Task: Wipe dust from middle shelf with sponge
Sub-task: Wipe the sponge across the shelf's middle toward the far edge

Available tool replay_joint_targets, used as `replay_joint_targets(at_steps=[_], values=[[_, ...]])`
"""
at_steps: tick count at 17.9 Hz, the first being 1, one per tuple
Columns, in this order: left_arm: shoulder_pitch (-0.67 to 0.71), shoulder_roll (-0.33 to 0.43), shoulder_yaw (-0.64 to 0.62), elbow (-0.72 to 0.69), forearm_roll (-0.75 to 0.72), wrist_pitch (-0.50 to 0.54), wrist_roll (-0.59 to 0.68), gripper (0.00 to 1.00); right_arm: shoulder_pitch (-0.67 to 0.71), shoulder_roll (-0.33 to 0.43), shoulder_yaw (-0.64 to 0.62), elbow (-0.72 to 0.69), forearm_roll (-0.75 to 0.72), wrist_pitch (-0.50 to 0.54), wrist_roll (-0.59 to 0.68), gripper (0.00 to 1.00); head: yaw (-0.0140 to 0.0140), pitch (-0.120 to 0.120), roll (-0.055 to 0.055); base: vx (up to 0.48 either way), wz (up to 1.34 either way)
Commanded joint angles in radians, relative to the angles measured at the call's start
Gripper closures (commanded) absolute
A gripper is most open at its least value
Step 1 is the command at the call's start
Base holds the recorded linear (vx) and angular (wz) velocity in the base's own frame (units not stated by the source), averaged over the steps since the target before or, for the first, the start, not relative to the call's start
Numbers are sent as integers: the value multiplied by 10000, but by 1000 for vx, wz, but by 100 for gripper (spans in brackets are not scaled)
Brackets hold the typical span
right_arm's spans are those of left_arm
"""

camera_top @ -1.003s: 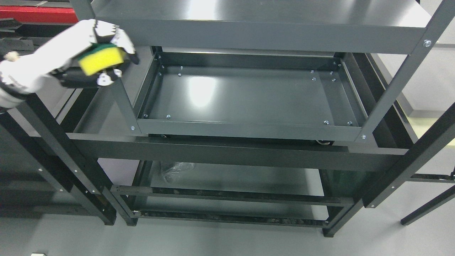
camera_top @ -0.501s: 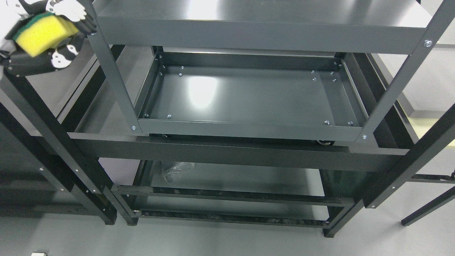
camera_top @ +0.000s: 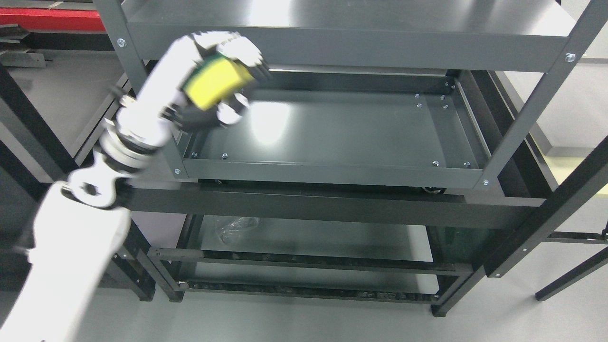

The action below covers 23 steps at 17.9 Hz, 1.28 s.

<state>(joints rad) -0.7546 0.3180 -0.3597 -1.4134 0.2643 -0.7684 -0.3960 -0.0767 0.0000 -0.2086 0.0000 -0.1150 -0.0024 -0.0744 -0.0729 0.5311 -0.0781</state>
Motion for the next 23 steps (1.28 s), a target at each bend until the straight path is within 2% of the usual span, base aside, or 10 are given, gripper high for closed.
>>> replay_joint_targets(at_steps=[1,3,4,6,8,10,16,19,21,23], values=[[948,-3005,-1944,3592,-756,-17,1104,100,0,-175,0,-174,0,730,23,0,0,0,0,0,0],[1011,-3005,-705,3917,-878,195,1138,98,0,-175,0,-174,0,730,8,0,0,0,0,0,0],[1011,-3005,395,3888,-1304,942,1138,98,0,-175,0,-174,0,730,23,0,0,0,0,0,0],[1011,-3005,1339,3674,-1585,2110,1245,98,0,-175,0,-174,0,730,23,0,0,0,0,0,0],[996,-3005,1373,3002,-1585,3151,1961,99,0,-175,0,-174,0,730,23,0,0,0,0,0,0],[995,-3005,1205,1959,-1585,5036,4056,99,0,-175,15,-174,-15,730,8,0,0,0,0,0,0],[888,-3005,115,1664,-698,5597,5416,99,0,-175,0,-174,0,730,23,0,0,0,0,0,0],[903,-3005,1259,1587,-618,6237,7050,100,0,-175,0,-174,0,730,23,0,0,0,0,0,0],[1071,-3005,1831,687,-618,7066,7473,100,0,-175,0,-174,0,730,8,0,0,0,0,0,0],[1790,-3005,1696,-1242,-603,7940,6926,100,0,-175,0,-174,0,730,8,0,0,0,0,0,0]])
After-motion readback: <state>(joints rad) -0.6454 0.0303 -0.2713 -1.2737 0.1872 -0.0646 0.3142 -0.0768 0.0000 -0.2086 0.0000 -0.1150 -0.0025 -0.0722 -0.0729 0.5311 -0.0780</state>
